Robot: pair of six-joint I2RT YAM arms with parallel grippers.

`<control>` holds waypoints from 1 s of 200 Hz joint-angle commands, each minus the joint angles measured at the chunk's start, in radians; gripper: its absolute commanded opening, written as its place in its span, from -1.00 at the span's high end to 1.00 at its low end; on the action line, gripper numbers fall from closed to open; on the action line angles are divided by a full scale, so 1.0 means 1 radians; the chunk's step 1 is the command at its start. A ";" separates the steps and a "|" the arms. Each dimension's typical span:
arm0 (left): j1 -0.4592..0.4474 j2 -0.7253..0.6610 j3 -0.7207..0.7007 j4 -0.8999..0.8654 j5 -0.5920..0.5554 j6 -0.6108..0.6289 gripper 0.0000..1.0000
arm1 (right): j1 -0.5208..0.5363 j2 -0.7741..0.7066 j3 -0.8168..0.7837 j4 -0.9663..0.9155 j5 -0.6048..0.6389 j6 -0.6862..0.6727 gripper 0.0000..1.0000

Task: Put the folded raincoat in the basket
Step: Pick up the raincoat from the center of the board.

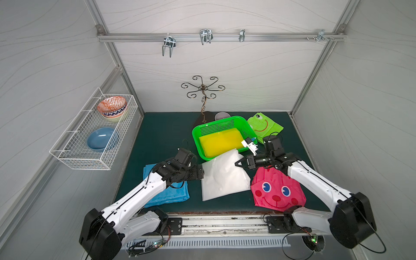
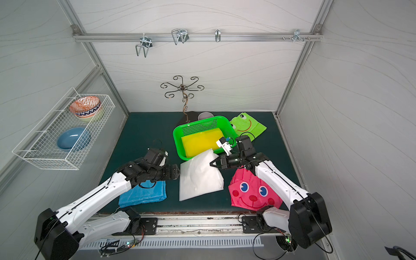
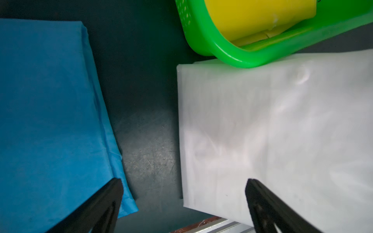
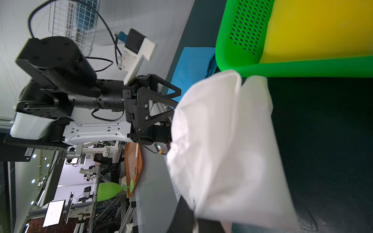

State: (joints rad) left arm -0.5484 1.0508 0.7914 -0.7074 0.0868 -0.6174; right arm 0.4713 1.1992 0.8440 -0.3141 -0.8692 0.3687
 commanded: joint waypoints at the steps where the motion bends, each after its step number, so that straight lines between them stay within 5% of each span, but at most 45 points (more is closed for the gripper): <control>1: 0.044 -0.010 0.059 -0.011 0.019 0.046 -0.99 | 0.004 -0.018 0.076 -0.058 -0.038 0.037 1.00; 115: 0.134 -0.041 0.064 -0.023 0.123 0.046 -0.99 | 0.021 0.068 0.379 -0.170 -0.061 0.125 1.00; 170: 0.304 -0.104 -0.012 0.015 0.383 -0.065 -0.99 | 0.045 0.083 0.445 -0.121 -0.114 0.209 1.00; 200: 0.406 -0.120 0.020 -0.101 0.304 -0.032 -0.99 | 0.135 0.118 0.477 -0.028 -0.110 0.283 1.00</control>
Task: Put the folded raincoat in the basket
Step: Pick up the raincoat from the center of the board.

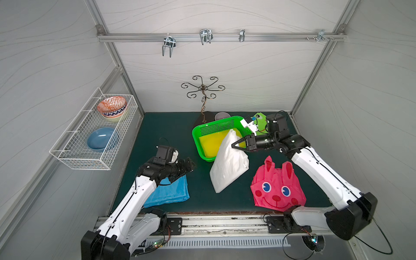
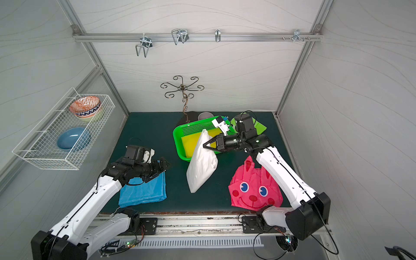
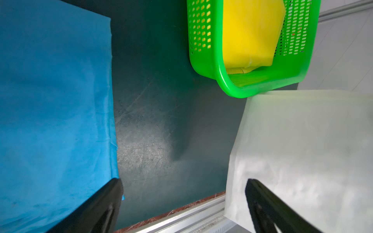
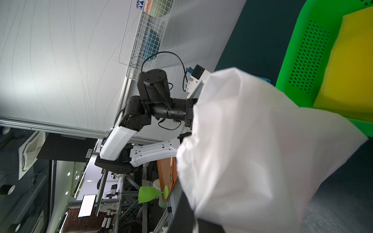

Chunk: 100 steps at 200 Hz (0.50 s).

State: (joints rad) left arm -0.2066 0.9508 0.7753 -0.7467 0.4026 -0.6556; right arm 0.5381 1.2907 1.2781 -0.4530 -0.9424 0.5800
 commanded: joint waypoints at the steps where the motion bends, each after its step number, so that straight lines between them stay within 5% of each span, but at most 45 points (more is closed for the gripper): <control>1: 0.066 -0.020 0.039 -0.068 -0.020 0.007 -0.99 | 0.071 0.029 0.044 0.114 -0.037 0.073 1.00; 32: 0.127 0.003 0.104 -0.180 -0.190 0.031 -0.99 | 0.130 0.116 0.129 0.163 -0.018 0.081 1.00; 100: 0.149 0.057 0.169 -0.112 -0.206 -0.012 -0.99 | 0.101 0.340 0.379 0.188 -0.047 0.046 1.00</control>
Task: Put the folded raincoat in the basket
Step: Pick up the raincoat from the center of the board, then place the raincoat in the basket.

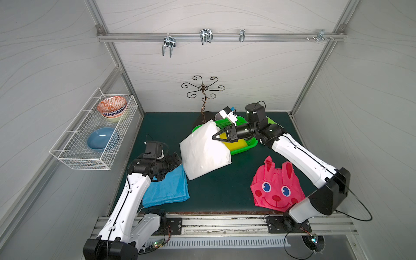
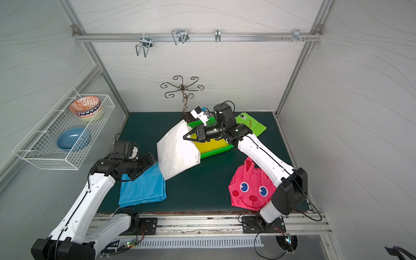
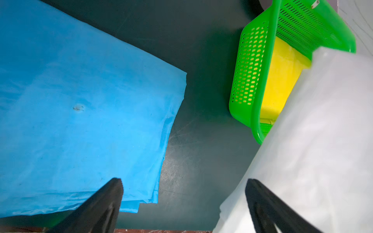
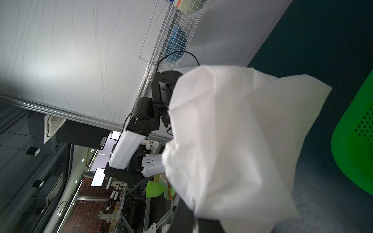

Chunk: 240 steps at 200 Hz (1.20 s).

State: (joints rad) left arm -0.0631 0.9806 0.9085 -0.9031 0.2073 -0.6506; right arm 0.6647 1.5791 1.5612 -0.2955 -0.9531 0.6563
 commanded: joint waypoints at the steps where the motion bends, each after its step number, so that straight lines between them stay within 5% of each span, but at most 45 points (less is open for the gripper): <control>1: 0.006 0.028 0.035 0.045 -0.009 -0.018 -0.99 | -0.028 0.055 0.101 0.029 -0.036 -0.029 1.00; 96: 0.002 0.135 -0.011 0.231 0.193 -0.050 -0.99 | -0.252 0.351 0.204 -0.170 -0.087 -0.212 1.00; 155: -0.082 0.206 0.008 0.255 0.146 -0.050 -0.99 | -0.375 0.500 0.234 -0.263 -0.127 -0.328 1.00; 240: -0.122 0.251 0.012 0.259 0.132 -0.057 -0.99 | -0.413 0.655 0.382 -0.364 -0.123 -0.451 1.00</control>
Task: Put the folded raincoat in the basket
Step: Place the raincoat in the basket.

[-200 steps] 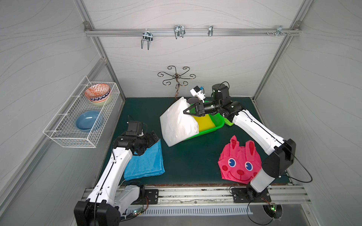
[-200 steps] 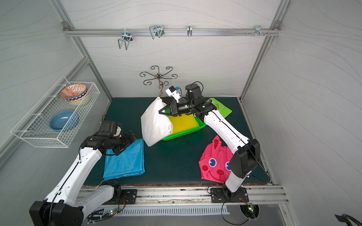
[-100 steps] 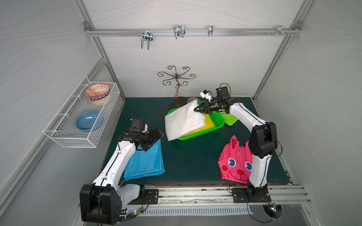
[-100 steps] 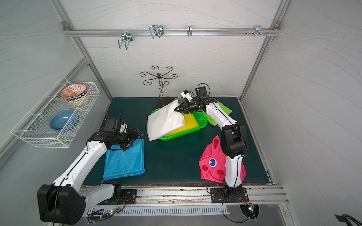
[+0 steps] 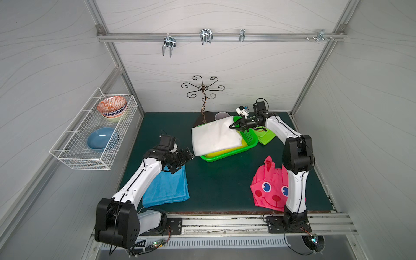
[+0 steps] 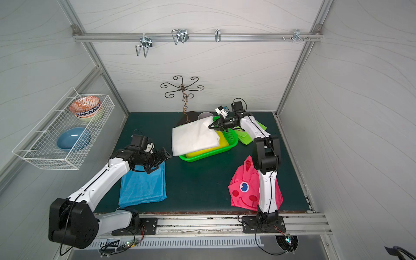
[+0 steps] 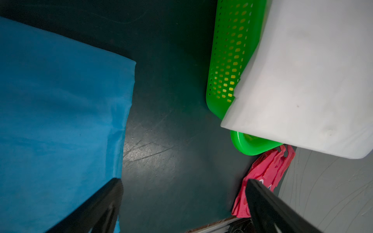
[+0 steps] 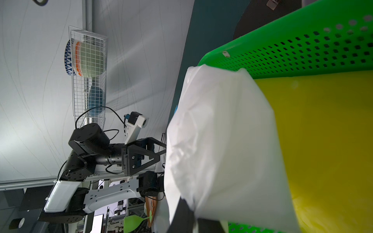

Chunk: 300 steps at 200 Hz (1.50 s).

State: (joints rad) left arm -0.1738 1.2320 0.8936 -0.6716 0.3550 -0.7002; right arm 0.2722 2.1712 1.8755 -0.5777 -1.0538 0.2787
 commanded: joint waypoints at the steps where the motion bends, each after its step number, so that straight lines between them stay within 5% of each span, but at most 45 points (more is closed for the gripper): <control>1: -0.012 -0.001 0.027 0.027 -0.016 -0.007 -0.99 | -0.021 0.066 0.072 -0.085 -0.024 -0.078 1.00; 74: -0.072 0.064 0.071 0.022 -0.105 0.016 -0.98 | -0.064 0.155 0.195 -0.273 0.017 -0.264 1.00; 128: -0.113 0.152 0.148 0.024 -0.158 0.024 -0.98 | -0.069 0.214 0.332 -0.429 0.175 -0.399 1.00; 192: -0.130 0.210 0.171 0.020 -0.204 0.016 -0.98 | -0.061 0.243 0.322 -0.370 0.282 -0.369 1.00; 199: -0.130 0.212 0.175 0.016 -0.212 0.018 -0.98 | -0.061 0.242 0.318 -0.358 0.297 -0.353 0.84; 212: -0.131 0.215 0.187 0.008 -0.222 0.022 -0.98 | -0.061 0.232 0.302 -0.331 0.342 -0.322 0.18; 220: -0.130 0.218 0.192 0.004 -0.226 0.023 -0.98 | -0.061 0.219 0.291 -0.317 0.348 -0.320 0.02; 261: -0.130 0.225 0.196 -0.005 -0.240 0.026 -0.98 | -0.057 0.054 0.176 -0.171 0.309 -0.229 -0.13; 300: -0.130 0.195 0.207 -0.085 -0.267 0.064 -0.99 | -0.040 -0.116 0.094 -0.136 0.580 -0.216 -0.23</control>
State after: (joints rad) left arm -0.2977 1.4456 1.0508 -0.6891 0.1303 -0.6804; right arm 0.2169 2.2131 1.9911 -0.7746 -0.6521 0.0395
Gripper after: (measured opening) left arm 0.992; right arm 0.612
